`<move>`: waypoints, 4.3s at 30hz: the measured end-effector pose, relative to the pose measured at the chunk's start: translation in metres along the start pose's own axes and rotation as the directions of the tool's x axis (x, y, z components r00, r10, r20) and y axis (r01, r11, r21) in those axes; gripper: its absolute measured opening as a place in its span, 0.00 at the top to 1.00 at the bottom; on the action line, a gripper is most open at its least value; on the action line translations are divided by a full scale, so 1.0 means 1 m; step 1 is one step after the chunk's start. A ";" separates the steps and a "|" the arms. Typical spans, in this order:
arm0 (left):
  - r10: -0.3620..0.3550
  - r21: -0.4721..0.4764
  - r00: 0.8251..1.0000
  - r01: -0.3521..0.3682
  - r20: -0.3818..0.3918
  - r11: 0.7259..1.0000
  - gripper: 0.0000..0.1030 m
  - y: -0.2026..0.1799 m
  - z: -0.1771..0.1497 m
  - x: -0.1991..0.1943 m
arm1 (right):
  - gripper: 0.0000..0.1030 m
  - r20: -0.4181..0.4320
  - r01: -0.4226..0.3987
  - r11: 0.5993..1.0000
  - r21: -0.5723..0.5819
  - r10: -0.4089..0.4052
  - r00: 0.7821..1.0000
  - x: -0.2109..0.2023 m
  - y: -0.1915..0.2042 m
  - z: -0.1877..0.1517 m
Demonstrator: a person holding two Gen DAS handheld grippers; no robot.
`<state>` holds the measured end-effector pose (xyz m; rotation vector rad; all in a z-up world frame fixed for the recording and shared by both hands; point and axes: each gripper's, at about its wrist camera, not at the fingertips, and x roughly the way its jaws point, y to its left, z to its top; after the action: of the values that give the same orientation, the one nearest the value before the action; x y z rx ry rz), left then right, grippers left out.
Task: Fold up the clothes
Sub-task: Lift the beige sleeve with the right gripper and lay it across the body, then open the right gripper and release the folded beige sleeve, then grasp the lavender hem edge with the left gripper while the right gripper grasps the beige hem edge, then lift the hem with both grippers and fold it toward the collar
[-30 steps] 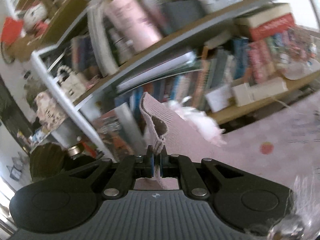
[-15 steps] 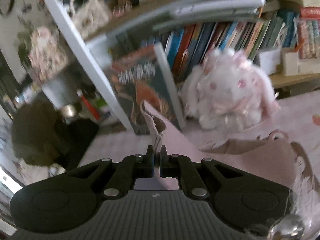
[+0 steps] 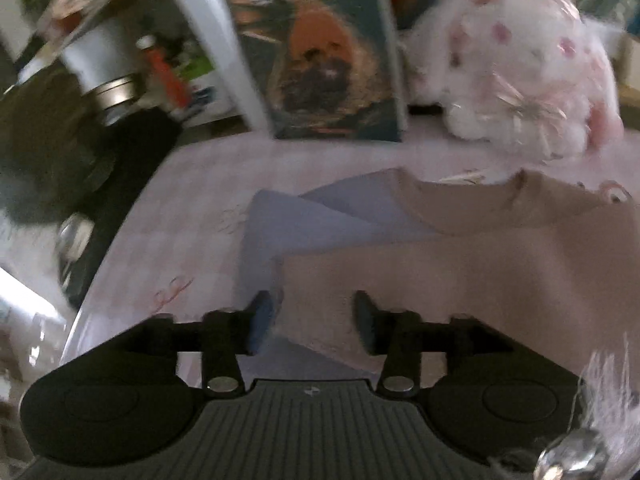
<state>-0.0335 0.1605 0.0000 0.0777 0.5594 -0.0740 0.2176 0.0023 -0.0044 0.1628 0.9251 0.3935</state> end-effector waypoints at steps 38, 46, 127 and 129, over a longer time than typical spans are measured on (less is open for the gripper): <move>-0.116 0.013 0.981 0.119 -0.156 0.993 0.05 -0.097 -0.032 -0.032 | 0.23 0.095 0.347 0.938 0.027 -0.348 0.933 -0.237 -0.082 -0.264; -0.037 0.008 0.975 0.039 -0.221 0.999 0.05 -0.091 -0.058 -0.055 | 0.23 0.054 0.335 0.937 0.104 -0.341 0.938 -0.254 -0.086 -0.306; -0.408 -0.638 0.882 0.177 -0.235 0.750 0.96 0.008 -0.100 -0.089 | 0.94 -0.024 0.040 0.866 0.499 -0.033 0.999 -0.315 -0.152 -0.371; -0.421 -0.668 0.893 0.218 -0.157 0.712 0.96 0.014 -0.086 -0.089 | 0.94 0.039 -0.013 0.867 0.498 -0.008 0.999 -0.326 -0.152 -0.359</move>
<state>-0.1530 0.1868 -0.0248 -0.6998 0.8779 -0.2170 -0.2063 -0.2783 -0.0216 0.6464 0.9729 0.1426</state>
